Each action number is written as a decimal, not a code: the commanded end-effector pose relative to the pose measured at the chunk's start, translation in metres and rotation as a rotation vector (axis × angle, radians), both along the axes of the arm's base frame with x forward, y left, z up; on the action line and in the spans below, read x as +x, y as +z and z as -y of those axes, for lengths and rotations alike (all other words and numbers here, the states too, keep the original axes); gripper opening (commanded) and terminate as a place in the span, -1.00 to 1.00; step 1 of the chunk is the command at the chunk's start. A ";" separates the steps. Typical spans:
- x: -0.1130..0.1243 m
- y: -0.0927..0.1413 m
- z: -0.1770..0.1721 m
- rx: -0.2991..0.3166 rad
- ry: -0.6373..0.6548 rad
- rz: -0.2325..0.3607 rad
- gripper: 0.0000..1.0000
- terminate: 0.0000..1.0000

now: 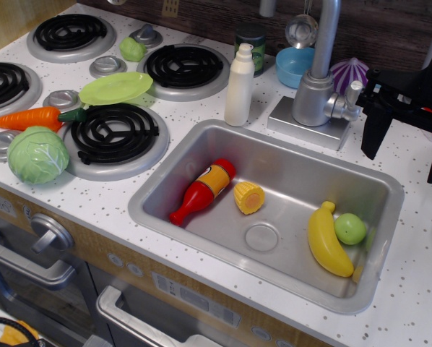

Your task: Put detergent in sink

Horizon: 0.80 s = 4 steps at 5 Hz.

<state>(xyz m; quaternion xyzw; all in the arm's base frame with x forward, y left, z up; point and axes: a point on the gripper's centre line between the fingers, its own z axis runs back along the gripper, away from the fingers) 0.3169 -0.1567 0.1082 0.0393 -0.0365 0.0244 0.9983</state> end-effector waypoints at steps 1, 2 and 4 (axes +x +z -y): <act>0.000 0.000 0.000 0.000 0.000 0.000 1.00 -1.00; 0.007 0.002 -0.030 0.033 0.064 0.042 1.00 -1.00; 0.031 0.005 -0.094 0.125 0.173 0.174 1.00 -1.00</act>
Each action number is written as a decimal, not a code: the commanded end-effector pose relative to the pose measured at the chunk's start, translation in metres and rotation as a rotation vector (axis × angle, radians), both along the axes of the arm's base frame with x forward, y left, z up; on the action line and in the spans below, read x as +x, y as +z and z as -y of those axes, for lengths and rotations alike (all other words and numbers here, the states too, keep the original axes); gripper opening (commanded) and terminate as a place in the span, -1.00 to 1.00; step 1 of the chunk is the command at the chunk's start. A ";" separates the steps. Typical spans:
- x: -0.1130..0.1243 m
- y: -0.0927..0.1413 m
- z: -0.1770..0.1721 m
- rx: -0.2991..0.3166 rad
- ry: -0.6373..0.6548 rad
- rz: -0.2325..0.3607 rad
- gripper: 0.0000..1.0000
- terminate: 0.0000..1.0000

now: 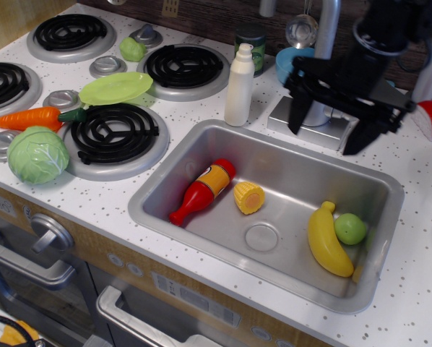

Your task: Put detergent in sink

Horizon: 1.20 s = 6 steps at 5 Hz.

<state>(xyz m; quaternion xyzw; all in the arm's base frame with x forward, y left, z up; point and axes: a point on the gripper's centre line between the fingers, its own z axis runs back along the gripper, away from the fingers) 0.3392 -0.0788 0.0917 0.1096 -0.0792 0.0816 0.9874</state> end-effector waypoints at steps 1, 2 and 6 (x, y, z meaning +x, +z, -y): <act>0.020 0.024 -0.041 0.042 0.102 0.145 1.00 -1.00; 0.040 0.021 -0.068 0.086 0.120 0.225 1.00 -1.00; 0.082 -0.010 -0.127 0.109 0.088 0.412 1.00 -1.00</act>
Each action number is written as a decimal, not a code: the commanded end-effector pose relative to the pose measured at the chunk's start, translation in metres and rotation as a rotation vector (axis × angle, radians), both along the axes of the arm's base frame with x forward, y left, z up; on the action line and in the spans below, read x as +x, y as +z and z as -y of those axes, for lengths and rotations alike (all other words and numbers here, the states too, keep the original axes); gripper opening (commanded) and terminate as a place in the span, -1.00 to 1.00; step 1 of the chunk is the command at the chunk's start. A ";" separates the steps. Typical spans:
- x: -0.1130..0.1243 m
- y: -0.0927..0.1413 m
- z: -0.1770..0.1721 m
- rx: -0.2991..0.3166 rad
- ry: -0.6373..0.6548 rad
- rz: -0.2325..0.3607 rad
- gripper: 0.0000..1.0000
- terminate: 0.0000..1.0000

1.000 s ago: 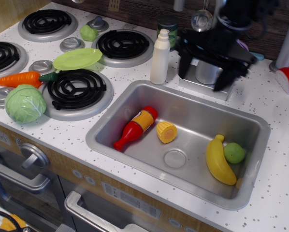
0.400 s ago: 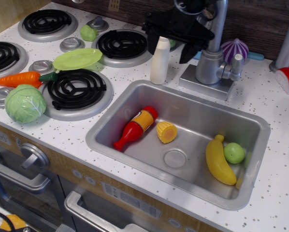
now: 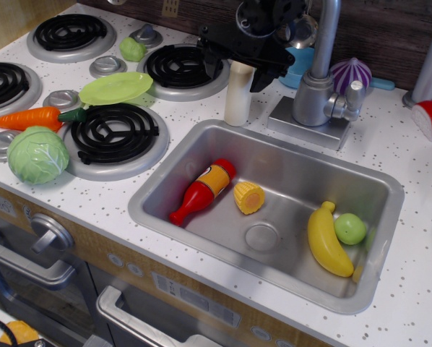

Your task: Put detergent in sink

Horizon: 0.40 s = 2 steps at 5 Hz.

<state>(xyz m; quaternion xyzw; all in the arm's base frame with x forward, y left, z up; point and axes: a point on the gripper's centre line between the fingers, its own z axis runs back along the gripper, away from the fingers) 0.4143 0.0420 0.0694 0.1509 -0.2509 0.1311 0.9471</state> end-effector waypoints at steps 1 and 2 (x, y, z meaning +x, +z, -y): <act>0.016 0.004 -0.010 0.004 0.003 0.085 1.00 -1.00; 0.026 -0.005 -0.018 -0.004 -0.010 0.112 1.00 -1.00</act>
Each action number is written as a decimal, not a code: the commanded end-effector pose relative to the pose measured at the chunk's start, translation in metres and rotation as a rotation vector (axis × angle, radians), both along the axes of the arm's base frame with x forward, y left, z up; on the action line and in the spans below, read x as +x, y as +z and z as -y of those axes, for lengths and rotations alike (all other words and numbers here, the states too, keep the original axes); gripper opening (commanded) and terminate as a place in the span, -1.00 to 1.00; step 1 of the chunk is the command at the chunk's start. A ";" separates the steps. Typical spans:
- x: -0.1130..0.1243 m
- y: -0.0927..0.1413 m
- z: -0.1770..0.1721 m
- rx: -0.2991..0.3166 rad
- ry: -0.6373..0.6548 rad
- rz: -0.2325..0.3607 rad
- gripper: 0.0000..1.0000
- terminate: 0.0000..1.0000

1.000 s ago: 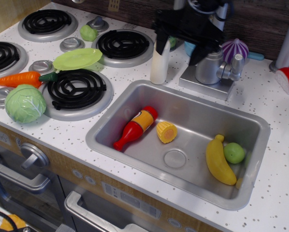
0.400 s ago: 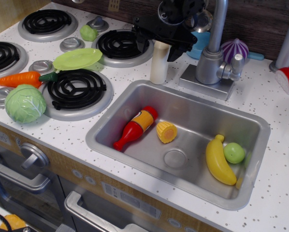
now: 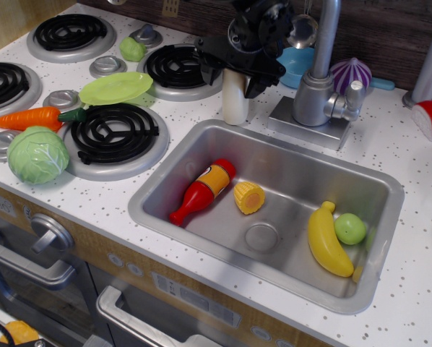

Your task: Put detergent in sink

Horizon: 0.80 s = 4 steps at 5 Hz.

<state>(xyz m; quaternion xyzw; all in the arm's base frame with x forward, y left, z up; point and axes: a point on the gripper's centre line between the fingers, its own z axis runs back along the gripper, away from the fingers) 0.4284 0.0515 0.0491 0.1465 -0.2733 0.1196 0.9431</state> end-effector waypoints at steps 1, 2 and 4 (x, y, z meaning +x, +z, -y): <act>0.015 0.012 -0.004 -0.024 0.031 0.079 -1.00 -1.00; 0.015 0.018 -0.001 -0.031 0.027 0.064 -1.00 -1.00; -0.024 0.063 0.022 0.034 0.122 -0.001 -1.00 -1.00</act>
